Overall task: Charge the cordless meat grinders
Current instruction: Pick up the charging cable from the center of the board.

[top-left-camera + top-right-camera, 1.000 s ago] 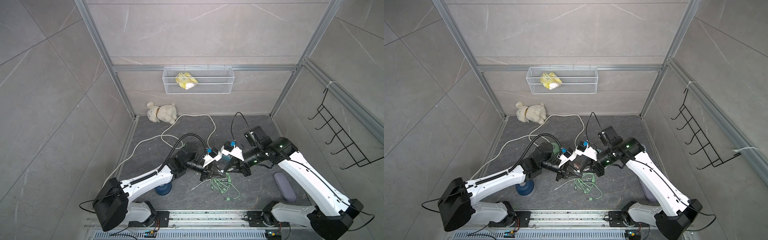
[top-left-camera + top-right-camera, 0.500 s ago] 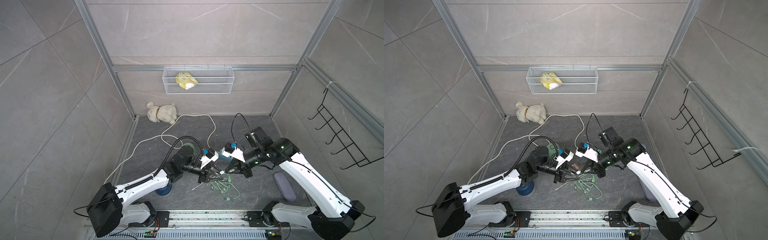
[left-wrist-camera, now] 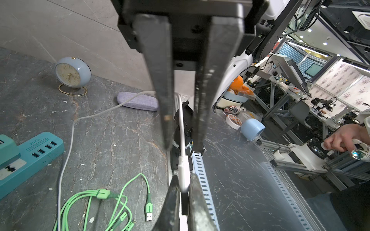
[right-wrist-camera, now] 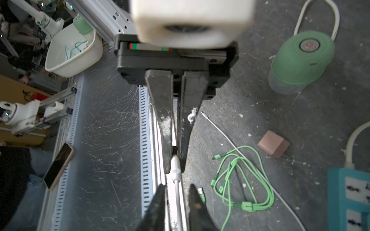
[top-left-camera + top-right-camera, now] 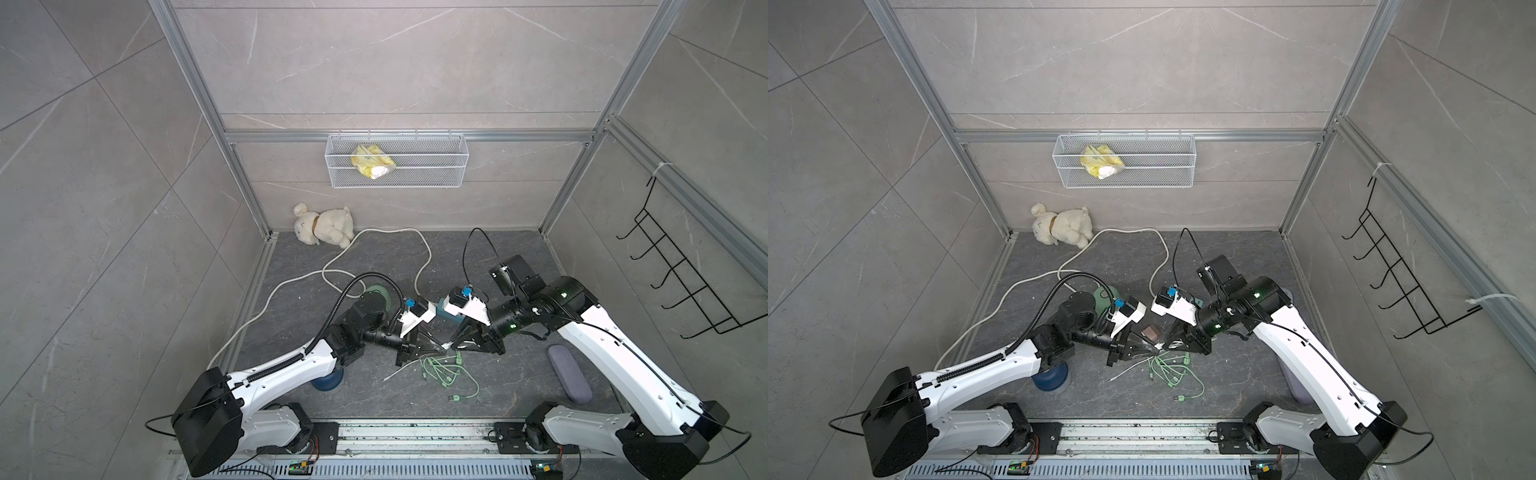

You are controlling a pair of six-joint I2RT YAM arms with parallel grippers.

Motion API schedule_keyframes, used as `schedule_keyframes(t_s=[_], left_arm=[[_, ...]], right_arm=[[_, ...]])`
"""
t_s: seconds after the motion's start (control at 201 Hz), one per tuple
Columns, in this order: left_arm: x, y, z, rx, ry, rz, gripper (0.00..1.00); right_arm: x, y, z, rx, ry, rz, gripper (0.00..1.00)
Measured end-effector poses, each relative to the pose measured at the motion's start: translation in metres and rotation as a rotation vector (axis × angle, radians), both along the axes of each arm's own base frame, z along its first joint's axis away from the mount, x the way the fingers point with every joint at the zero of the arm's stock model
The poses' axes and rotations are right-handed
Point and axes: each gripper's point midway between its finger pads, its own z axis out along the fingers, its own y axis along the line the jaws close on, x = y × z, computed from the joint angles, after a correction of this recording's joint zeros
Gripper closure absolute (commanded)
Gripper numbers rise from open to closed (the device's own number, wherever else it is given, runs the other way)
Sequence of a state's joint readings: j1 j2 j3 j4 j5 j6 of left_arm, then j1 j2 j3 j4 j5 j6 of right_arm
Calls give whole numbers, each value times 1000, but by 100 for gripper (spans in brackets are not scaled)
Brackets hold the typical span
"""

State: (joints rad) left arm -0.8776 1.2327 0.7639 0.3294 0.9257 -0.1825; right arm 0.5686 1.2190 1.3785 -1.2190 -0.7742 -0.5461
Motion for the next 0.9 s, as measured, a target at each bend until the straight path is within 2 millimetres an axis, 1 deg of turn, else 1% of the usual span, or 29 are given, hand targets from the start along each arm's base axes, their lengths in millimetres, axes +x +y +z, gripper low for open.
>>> schedule_keyframes(t_s=[0.124,0.294,0.413,0.583,0.712,0.901], left_arm=[[1,-1,4,-20,-14,1,100],[3,-4,9,-46,-21,3,100],[4,-5,9,-52,-20,4,100],[4,-5,12,-62,-21,4,100],[4,-5,10,-61,-17,5,100],[3,-4,6,-54,-8,5,100]], right_arm=[[-1,2,-4,9,32,-10,59],[0,7,-6,36,55,-16,62],[0,10,-3,62,58,-14,64],[-1,11,2,93,42,-14,65],[-1,11,8,117,20,-16,66],[1,12,11,125,34,-38,70]])
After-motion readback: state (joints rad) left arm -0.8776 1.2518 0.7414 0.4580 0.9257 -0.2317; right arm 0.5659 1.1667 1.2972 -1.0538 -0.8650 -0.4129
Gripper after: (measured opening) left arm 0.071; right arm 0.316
